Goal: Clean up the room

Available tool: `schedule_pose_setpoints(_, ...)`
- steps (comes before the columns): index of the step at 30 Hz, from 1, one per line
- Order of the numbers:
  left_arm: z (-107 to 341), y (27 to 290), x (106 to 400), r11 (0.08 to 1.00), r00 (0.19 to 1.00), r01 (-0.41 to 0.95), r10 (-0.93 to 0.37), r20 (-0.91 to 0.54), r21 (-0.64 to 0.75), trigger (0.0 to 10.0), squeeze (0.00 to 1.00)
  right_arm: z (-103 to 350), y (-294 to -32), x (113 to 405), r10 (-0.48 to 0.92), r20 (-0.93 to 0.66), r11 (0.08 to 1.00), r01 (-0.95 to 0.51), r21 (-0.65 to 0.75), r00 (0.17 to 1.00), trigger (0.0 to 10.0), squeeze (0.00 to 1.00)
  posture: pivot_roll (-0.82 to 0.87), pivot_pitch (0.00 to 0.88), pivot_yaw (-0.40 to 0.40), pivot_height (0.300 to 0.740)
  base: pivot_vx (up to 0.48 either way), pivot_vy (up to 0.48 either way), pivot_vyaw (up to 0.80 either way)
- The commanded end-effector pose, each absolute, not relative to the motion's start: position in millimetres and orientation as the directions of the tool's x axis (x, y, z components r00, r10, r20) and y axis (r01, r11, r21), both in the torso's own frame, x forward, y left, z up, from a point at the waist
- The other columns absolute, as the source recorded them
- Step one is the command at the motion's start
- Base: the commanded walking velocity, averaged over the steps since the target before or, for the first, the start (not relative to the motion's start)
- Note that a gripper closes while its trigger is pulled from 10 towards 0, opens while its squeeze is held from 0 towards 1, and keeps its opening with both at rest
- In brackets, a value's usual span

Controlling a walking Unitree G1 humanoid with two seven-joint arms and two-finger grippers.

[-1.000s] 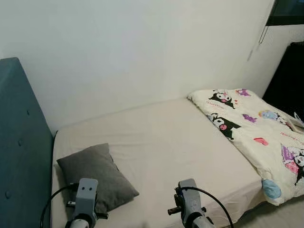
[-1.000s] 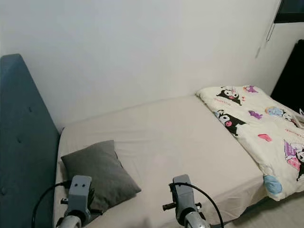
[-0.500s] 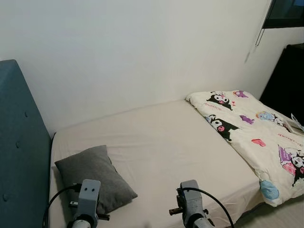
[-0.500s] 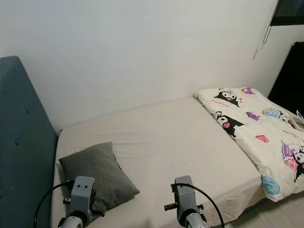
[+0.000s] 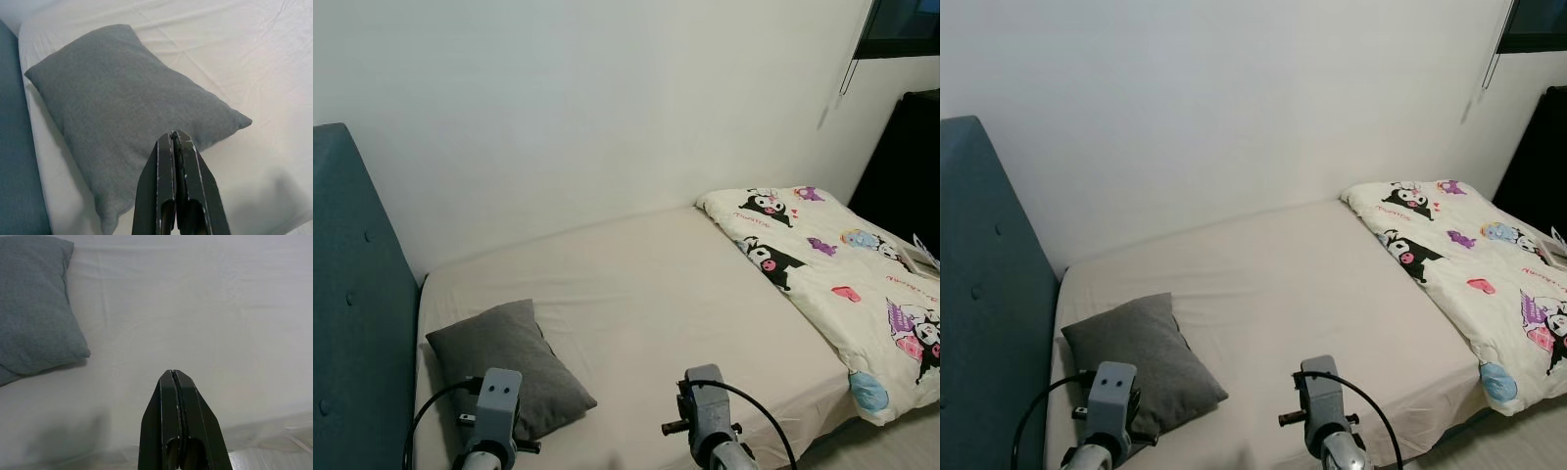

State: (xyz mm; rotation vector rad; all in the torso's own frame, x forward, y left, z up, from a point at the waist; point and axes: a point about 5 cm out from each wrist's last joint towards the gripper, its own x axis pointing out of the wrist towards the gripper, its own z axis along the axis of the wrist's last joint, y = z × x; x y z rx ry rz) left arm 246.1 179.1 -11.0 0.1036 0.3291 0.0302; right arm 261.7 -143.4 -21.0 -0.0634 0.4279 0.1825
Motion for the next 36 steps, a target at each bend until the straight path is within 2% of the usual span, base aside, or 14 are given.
schedule_pose_setpoints(1,-10.6,181.7,247.0,0.994,0.946,-0.024,0.056,-0.319,0.103,10.0,0.00,-23.2,-145.1,259.5,0.154,-0.427,0.984,-0.178,-0.018,0.891,10.0,0.00,-0.03,0.025,-0.056,0.740,0.000,0.000,0.00)
schedule_pose_setpoints(36,-6.7,174.8,249.2,0.995,0.955,-0.019,0.046,-0.293,0.095,10.0,0.00,-20.0,-141.2,261.4,0.172,-0.403,0.975,-0.213,-0.057,0.899,10.0,0.00,-0.03,0.063,-0.044,0.740,0.000,0.000,0.00)
